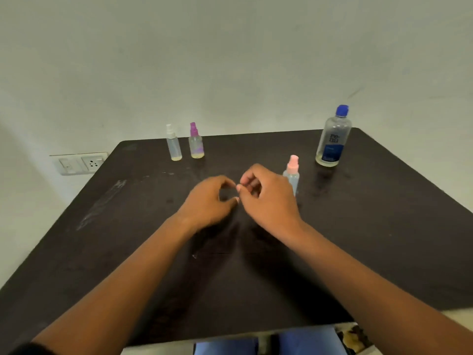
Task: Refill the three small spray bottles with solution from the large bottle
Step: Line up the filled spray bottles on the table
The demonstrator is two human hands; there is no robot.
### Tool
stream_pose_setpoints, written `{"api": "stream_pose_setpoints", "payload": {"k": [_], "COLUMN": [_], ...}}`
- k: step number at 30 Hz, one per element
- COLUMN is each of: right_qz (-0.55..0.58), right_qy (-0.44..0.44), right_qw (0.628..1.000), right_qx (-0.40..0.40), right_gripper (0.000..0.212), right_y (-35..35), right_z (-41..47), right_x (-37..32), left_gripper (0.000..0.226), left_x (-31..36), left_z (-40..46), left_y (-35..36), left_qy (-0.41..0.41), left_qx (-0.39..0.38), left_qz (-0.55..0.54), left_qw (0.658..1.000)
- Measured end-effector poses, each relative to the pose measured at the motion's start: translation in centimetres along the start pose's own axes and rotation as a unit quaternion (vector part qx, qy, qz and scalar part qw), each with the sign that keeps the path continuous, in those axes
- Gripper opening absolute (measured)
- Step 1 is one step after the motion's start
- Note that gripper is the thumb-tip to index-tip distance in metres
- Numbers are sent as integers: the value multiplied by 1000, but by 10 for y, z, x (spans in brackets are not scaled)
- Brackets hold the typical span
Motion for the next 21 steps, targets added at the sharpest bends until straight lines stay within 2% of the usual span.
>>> {"api": "stream_pose_setpoints", "payload": {"k": [3,7,10,14,21], "right_qz": [-47,-78,-75,-70,-45], "right_qy": [83,166,167,148,140], "right_qw": [995,983,982,986,989], "right_qx": [-29,16,48,17,6], "right_gripper": [19,28,32,55,38], "right_y": [-15,-43,-53,-44,-34], "right_z": [-29,-41,-31,-10,10], "right_x": [48,95,106,113,114], "left_gripper": [37,39,41,41,43], "left_x": [17,26,27,26,20], "left_z": [-22,-34,-37,-39,-46], "left_y": [28,45,47,48,51], "left_qy": [25,41,45,53,71], "left_qx": [-31,-32,-33,-31,5], "left_qz": [34,93,105,113,118], "left_qw": [999,994,993,992,990]}}
Point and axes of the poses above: each hand's wrist, its own z-axis towards the middle knuckle, its own y-axis out of the palm, x = y × z, the point moved 8 cm from there along z, towards the middle knuckle, and after that the axes turned 12 degrees about -z, right-handed, at the moved point
